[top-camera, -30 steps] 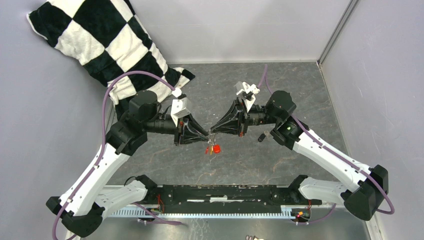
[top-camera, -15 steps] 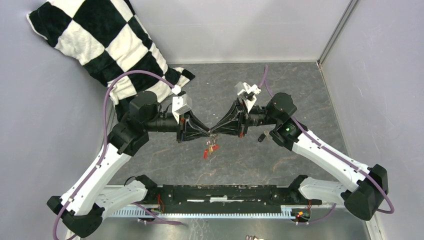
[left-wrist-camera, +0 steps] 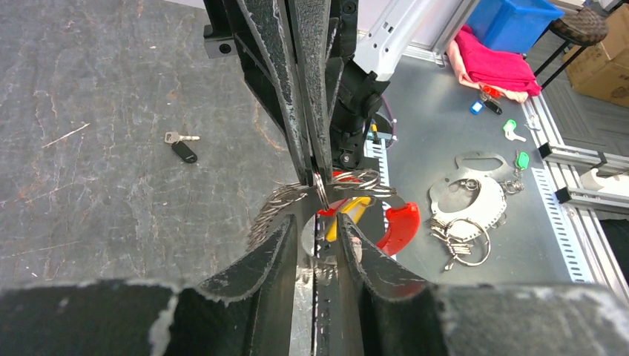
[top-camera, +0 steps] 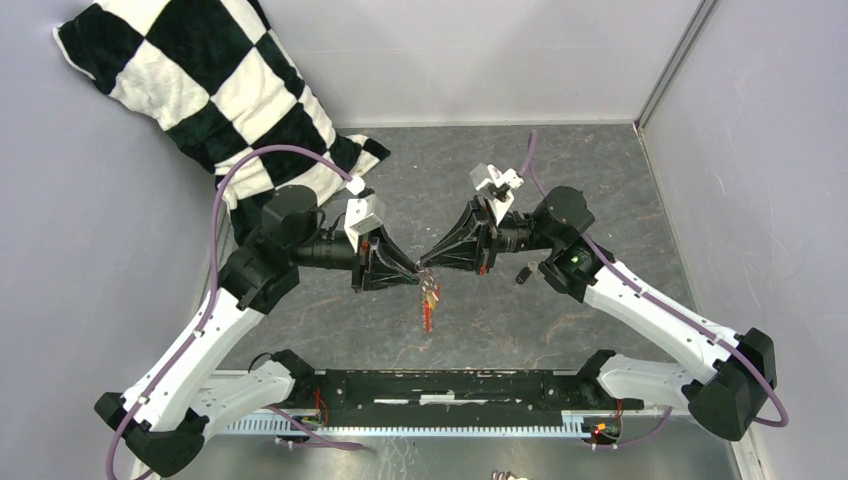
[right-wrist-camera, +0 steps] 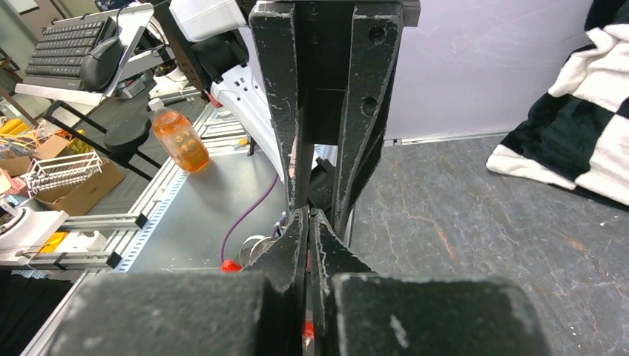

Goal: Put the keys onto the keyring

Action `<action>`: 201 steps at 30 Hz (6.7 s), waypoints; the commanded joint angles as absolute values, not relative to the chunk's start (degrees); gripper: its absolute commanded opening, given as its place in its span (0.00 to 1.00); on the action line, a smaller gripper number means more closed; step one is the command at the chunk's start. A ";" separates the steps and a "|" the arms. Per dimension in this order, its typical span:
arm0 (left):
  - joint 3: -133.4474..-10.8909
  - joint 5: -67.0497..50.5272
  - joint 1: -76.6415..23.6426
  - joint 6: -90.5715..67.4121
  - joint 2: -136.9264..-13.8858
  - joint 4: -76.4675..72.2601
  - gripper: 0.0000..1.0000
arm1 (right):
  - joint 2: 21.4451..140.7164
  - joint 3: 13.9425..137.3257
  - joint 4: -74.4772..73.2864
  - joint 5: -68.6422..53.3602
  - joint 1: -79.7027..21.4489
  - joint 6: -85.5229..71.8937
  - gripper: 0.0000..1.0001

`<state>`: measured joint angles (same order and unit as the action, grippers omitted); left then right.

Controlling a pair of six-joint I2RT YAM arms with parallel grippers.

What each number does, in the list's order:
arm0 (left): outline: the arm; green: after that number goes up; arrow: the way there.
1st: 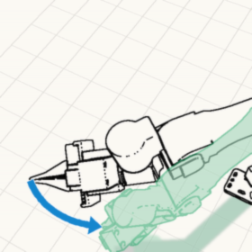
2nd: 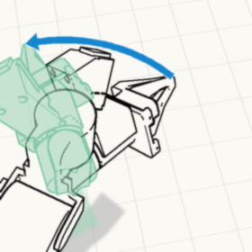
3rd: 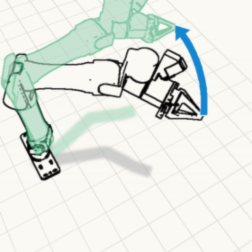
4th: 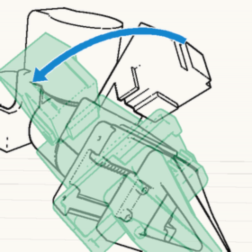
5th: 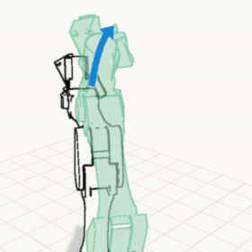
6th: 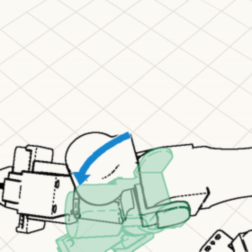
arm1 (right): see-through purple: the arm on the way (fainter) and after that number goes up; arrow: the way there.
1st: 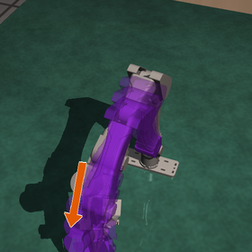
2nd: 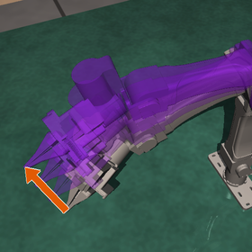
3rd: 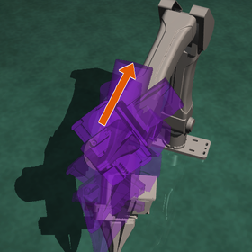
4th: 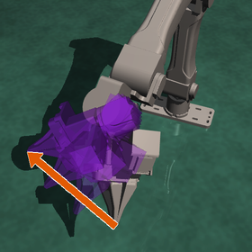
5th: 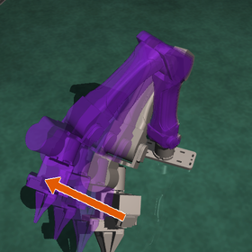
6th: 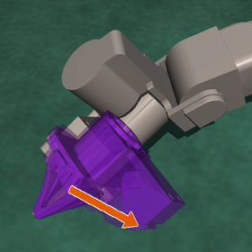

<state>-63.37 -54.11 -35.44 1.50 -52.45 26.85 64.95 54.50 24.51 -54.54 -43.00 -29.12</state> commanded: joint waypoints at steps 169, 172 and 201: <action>-59.72 -34.69 -35.60 -2.34 -49.31 21.99 0.02 | 83.41 36.30 2.31 -8.74 -29.99 -11.62 0.45; -59.77 -34.69 -35.60 -2.41 -49.38 22.07 0.02 | 82.73 37.55 2.15 -6.06 -31.55 -11.78 0.48; -60.12 -34.72 -35.64 -2.86 -48.87 22.06 0.02 | 89.48 43.25 -2.00 25.85 -46.33 -19.43 0.43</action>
